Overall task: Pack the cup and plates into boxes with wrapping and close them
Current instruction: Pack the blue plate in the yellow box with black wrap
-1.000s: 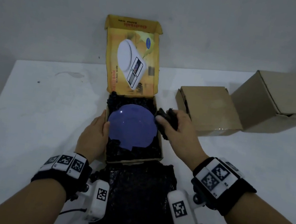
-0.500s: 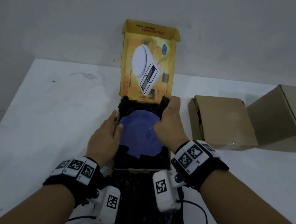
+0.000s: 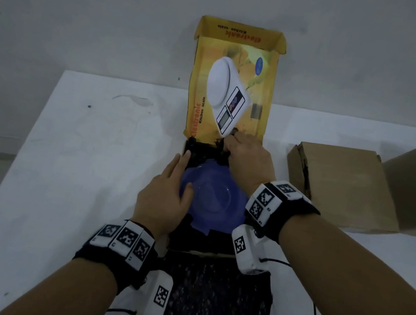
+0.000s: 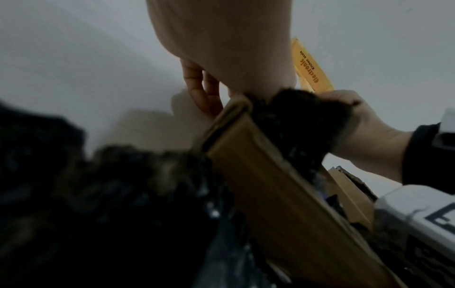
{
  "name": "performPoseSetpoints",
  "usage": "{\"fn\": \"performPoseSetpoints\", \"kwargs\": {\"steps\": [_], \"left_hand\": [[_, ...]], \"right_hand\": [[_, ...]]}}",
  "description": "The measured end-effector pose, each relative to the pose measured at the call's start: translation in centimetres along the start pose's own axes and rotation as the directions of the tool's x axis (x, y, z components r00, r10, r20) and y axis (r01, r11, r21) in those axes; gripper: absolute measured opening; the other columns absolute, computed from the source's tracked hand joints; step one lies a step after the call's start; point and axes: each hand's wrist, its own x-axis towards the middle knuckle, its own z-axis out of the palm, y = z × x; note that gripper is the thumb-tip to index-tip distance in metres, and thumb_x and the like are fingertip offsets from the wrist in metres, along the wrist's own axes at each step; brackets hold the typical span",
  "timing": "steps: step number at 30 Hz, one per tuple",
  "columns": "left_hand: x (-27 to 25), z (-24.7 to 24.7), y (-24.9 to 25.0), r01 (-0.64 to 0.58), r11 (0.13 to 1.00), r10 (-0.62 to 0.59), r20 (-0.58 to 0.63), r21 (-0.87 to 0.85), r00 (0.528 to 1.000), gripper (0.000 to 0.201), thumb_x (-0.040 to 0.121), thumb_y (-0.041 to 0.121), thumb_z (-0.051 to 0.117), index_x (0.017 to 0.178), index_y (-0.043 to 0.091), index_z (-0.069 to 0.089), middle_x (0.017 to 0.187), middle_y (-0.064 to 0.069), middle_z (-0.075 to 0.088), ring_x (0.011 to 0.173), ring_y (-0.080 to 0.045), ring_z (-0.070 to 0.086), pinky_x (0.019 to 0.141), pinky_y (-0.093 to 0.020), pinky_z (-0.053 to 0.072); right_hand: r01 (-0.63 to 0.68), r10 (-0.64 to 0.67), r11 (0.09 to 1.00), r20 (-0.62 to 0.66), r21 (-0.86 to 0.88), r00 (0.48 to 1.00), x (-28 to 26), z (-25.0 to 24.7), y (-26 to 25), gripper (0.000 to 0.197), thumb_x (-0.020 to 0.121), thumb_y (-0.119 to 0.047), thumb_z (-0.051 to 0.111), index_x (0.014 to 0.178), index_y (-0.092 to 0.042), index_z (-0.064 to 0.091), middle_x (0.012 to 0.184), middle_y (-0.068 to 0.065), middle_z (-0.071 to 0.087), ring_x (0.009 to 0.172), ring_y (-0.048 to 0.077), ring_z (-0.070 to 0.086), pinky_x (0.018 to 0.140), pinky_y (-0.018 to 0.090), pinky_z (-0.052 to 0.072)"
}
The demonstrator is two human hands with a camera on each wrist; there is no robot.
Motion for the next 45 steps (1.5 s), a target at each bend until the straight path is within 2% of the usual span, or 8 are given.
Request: {"fn": "performPoseSetpoints", "kwargs": {"steps": [3, 9, 13, 16, 20, 26, 39, 45], "left_hand": [[-0.1, 0.0, 0.1, 0.003, 1.0, -0.003, -0.001, -0.012, 1.0, 0.069, 0.084, 0.043, 0.031, 0.148, 0.042, 0.007, 0.155, 0.01, 0.027, 0.122, -0.023, 0.05, 0.09, -0.038, 0.046], [0.0, 0.0, 0.2, 0.016, 0.999, -0.016, -0.001, -0.027, 1.0, 0.07, 0.082, 0.041, 0.031, 0.148, 0.041, 0.01, 0.154, 0.01, 0.027, 0.121, -0.024, 0.049, 0.093, -0.04, 0.046], [0.0, 0.0, 0.2, 0.01, 1.0, -0.01, 0.012, -0.015, 1.0, 0.07, 0.081, 0.041, 0.03, 0.148, 0.041, 0.009, 0.155, 0.01, 0.026, 0.123, -0.023, 0.048, 0.093, -0.04, 0.045], [0.0, 0.0, 0.1, -0.005, 1.0, 0.005, 0.011, -0.01, 1.0, 0.071, 0.08, 0.046, 0.025, 0.148, 0.041, 0.009, 0.155, 0.01, 0.026, 0.121, -0.023, 0.05, 0.092, -0.041, 0.048], [0.1, 0.1, 0.0, 0.001, 1.0, -0.001, 0.011, -0.003, 1.0, 0.07, 0.082, 0.042, 0.03, 0.148, 0.041, 0.009, 0.155, 0.009, 0.026, 0.12, -0.023, 0.05, 0.09, -0.039, 0.048], [0.1, 0.2, -0.1, -0.002, 1.0, 0.001, 0.016, 0.007, 1.0, 0.07, 0.082, 0.042, 0.03, 0.149, 0.04, 0.007, 0.155, 0.009, 0.026, 0.12, -0.024, 0.05, 0.089, -0.039, 0.047], [0.3, 0.0, -0.4, -0.004, 1.0, 0.004, 0.003, 0.019, 1.0, 0.069, 0.081, 0.046, 0.027, 0.147, 0.045, 0.008, 0.156, 0.009, 0.025, 0.122, -0.025, 0.049, 0.09, -0.039, 0.045], [0.3, 0.0, -0.7, -0.028, 1.0, 0.028, 0.008, -0.01, 1.0, 0.068, 0.082, 0.05, 0.019, 0.147, 0.046, 0.002, 0.155, 0.006, 0.027, 0.123, -0.027, 0.048, 0.094, -0.043, 0.046]], "right_hand": [[0.032, -0.02, 0.996, 0.15, -0.083, 0.988, 0.4, 0.1, -0.2, 0.03, 0.081, 0.01, 0.048, 0.105, -0.002, 0.061, 0.105, 0.016, 0.061, 0.095, 0.034, 0.057, 0.062, 0.034, 0.038], [0.088, -0.06, 0.993, 0.311, -0.077, 0.949, 0.5, -0.5, 0.3, 0.028, 0.092, -0.024, 0.05, 0.114, -0.009, 0.056, 0.108, 0.012, 0.062, 0.099, 0.029, 0.056, 0.082, 0.037, 0.042], [-0.029, 0.054, 0.994, 0.256, -0.103, 0.965, 0.9, -0.3, 0.2, 0.029, 0.095, -0.019, 0.05, 0.121, -0.008, 0.047, 0.103, 0.017, 0.06, 0.09, 0.033, 0.059, 0.067, 0.036, 0.046], [0.04, -0.023, 0.989, 0.115, -0.144, 0.993, 1.0, 0.2, -0.7, 0.024, 0.074, 0.002, 0.067, 0.096, -0.003, 0.061, 0.091, 0.018, 0.06, 0.08, 0.035, 0.058, 0.057, 0.035, 0.046], [0.16, -0.147, 0.982, 0.133, -0.095, 0.98, 1.3, 0.6, -1.5, 0.019, 0.063, 0.018, 0.058, 0.069, 0.0, 0.063, 0.07, 0.019, 0.06, 0.062, 0.035, 0.06, 0.051, 0.039, 0.05], [0.19, -0.123, 0.966, 0.334, -0.174, 0.934, 1.2, -0.3, -1.6, 0.03, 0.091, 0.001, 0.04, 0.114, -0.005, 0.059, 0.12, 0.012, 0.048, 0.095, 0.029, 0.056, 0.066, 0.034, 0.038], [0.073, -0.054, 0.996, 0.268, -0.058, 0.962, 0.8, 0.6, -0.4, 0.035, 0.086, 0.005, 0.042, 0.11, -0.007, 0.064, 0.111, 0.012, 0.063, 0.103, 0.031, 0.056, 0.081, 0.04, 0.049], [0.027, -0.032, 0.999, 0.314, 0.021, 0.949, -0.4, -0.6, -0.1, 0.05, 0.086, 0.001, 0.044, 0.128, -0.022, 0.057, 0.125, 0.006, 0.06, 0.11, 0.028, 0.054, 0.091, 0.039, 0.044]]}}
